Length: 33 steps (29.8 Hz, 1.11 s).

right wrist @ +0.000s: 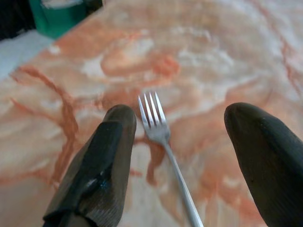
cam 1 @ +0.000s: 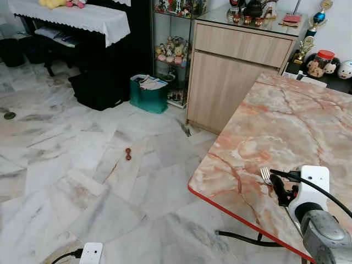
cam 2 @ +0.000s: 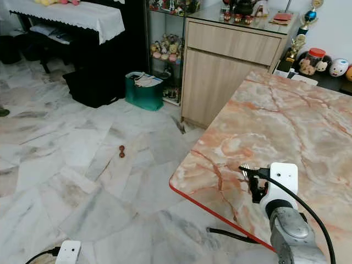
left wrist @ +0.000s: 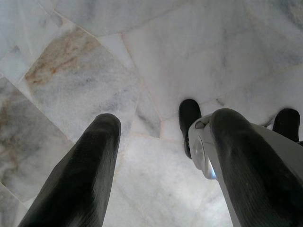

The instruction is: Setting the table

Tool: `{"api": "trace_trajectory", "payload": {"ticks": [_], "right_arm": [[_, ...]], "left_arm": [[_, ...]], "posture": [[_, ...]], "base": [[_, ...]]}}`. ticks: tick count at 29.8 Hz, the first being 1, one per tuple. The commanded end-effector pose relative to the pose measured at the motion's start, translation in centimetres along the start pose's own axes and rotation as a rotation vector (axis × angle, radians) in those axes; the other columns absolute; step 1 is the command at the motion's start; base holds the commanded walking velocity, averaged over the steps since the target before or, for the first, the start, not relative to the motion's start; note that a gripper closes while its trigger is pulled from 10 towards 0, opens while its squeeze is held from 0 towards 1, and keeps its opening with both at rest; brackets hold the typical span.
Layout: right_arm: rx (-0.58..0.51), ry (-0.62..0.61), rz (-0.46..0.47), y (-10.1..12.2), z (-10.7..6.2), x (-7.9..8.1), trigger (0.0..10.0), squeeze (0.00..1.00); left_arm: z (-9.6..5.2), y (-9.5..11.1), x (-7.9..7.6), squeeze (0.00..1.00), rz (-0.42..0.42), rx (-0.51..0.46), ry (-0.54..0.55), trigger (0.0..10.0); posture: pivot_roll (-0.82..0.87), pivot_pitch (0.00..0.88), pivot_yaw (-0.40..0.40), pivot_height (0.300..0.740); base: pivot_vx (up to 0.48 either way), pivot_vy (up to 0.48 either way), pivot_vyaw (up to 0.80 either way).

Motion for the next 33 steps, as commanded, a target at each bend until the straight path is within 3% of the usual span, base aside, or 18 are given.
{"api": "trace_trajectory", "payload": {"ticks": [1,7,10,15,20,26,30,33], "right_arm": [[-0.047,0.034,0.011,0.6,0.4,0.3,10.0,0.0],[0.211,0.039,-0.018,-3.7,-0.4,0.5,10.0,0.0],[0.247,0.025,-0.02,-4.5,-0.7,-0.1,10.0,0.0],[0.226,-0.026,-0.009,-4.5,-0.7,-1.2,10.0,0.0],[0.17,-0.058,0.016,-2.9,-0.3,-1.6,10.0,0.0],[0.182,-0.063,0.007,-3.2,-0.2,-1.9,10.0,0.0],[0.179,-0.076,0.048,-3.5,0.3,-2.4,10.0,0.0],[0.189,-0.036,0.061,-3.8,0.8,-2.0,10.0,0.0]], "left_arm": [[-0.1,-0.8,-0.6,0.0,0.001,0.025,-0.017,10.0],[-0.1,-1.2,-1.2,0.0,-0.004,0.036,-0.025,10.0],[-0.1,-0.9,-1.4,0.0,-0.001,0.029,-0.027,10.0],[-0.1,-0.8,-1.4,0.0,0.007,0.029,-0.029,10.0],[-0.1,-0.7,-1.6,0.0,0.029,0.026,-0.037,10.0],[-0.1,-0.8,-1.8,0.0,0.036,0.028,-0.043,10.0],[-0.1,-0.7,-1.8,0.0,0.036,0.028,-0.046,10.0],[0.0,-0.6,-1.9,0.0,0.039,0.027,-0.048,10.0]], "posture": [[0.0,0.0,-0.038,0.74],[0.02,0.0,-0.045,0.74],[0.01,0.0,-0.04,0.74],[0.01,0.0,-0.038,0.74],[0.01,0.0,-0.035,0.74],[0.01,0.0,-0.036,0.74],[0.01,0.0,-0.034,0.74],[0.01,0.0,-0.036,0.74]], "base": [[0.0,0.0,0.0],[0.0,0.0,0.0],[0.0,0.0,0.0],[0.0,0.0,0.0],[0.0,0.0,0.0],[0.0,0.0,0.0],[0.0,0.0,0.0],[0.0,0.0,0.0]]}}
Point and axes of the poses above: a point about 5 cm out from each wrist's last joint towards the gripper, its own z axis pointing out of the wrist towards the gripper, its own y axis along the axis of the wrist's last joint, x = y × z, the point moved 2 cm from there along z, pointing out of the wrist towards the gripper, and after that the axes turned 12 degrees about z, right-handed, at the moved point
